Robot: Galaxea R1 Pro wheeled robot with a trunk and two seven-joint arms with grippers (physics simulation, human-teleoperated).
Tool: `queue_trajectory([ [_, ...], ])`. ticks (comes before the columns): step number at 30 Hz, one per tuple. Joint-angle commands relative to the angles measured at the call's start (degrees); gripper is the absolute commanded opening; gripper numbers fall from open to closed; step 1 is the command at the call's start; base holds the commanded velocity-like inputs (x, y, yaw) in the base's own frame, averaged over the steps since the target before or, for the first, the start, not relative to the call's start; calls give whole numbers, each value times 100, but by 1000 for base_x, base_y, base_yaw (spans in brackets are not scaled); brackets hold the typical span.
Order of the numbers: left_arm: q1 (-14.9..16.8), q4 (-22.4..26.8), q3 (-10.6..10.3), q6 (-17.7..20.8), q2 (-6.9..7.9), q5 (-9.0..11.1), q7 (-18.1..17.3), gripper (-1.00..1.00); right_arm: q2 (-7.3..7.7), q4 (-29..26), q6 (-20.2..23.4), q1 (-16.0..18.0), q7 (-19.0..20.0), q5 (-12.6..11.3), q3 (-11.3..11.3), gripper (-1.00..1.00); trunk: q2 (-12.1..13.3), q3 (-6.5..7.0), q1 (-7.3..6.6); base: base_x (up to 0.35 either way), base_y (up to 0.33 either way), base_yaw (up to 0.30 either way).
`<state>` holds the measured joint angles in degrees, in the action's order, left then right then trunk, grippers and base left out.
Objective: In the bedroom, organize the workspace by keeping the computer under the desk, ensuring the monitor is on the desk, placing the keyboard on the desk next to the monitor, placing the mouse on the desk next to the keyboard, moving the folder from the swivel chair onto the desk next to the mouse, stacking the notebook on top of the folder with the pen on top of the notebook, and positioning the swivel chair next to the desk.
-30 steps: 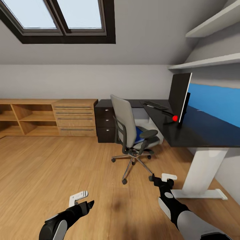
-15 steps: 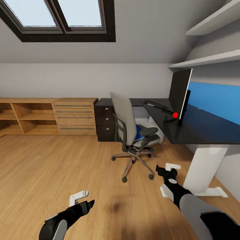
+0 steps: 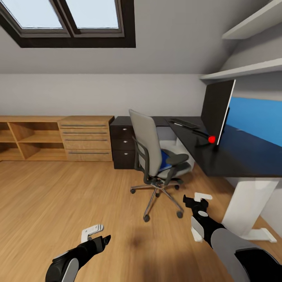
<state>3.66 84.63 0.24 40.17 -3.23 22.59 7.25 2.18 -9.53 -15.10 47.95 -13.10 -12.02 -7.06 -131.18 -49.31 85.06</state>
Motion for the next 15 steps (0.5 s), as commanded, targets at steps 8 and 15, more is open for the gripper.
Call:
queue_trajectory([
  [8,3,-7,2,30,-3,70,49,100,6,-1,-125,4,-18,-57,-32,100,-2,-6,2,318,-37,0],
  [15,3,-13,2,34,-3,82,49,100,2,0,-209,4,-18,-62,-26,100,-2,-6,2,303,-89,0],
])
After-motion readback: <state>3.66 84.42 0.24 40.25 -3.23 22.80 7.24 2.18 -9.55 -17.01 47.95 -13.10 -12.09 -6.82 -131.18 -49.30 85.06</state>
